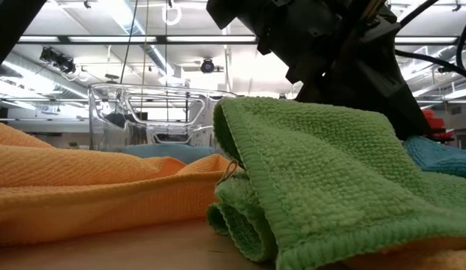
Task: Fold microfiber towels
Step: Fold the blue towel
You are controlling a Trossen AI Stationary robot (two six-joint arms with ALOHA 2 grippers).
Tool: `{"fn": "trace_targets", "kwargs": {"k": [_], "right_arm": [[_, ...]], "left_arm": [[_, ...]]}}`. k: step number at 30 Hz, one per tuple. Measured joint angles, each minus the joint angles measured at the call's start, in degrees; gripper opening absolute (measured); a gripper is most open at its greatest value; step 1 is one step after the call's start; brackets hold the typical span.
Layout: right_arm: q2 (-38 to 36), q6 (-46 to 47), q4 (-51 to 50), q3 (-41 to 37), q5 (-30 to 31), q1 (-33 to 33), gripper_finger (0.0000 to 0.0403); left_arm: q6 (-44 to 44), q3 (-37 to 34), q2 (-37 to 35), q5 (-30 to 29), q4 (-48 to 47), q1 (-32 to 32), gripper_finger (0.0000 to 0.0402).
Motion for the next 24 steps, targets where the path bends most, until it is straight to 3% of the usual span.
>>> {"fn": "trace_targets", "kwargs": {"k": [10,24], "right_arm": [[0.02,-1.42,-0.28,0.02,0.55,0.0,0.0045],[0.02,2.83,-0.25,0.04,1.31,0.0,0.011]], "left_arm": [[-0.04,0.02,-0.08,0.02,0.77,0.0,0.0048],[-2.63,0.04,-0.12,3.44,6.15,0.04,0.0046]]}}
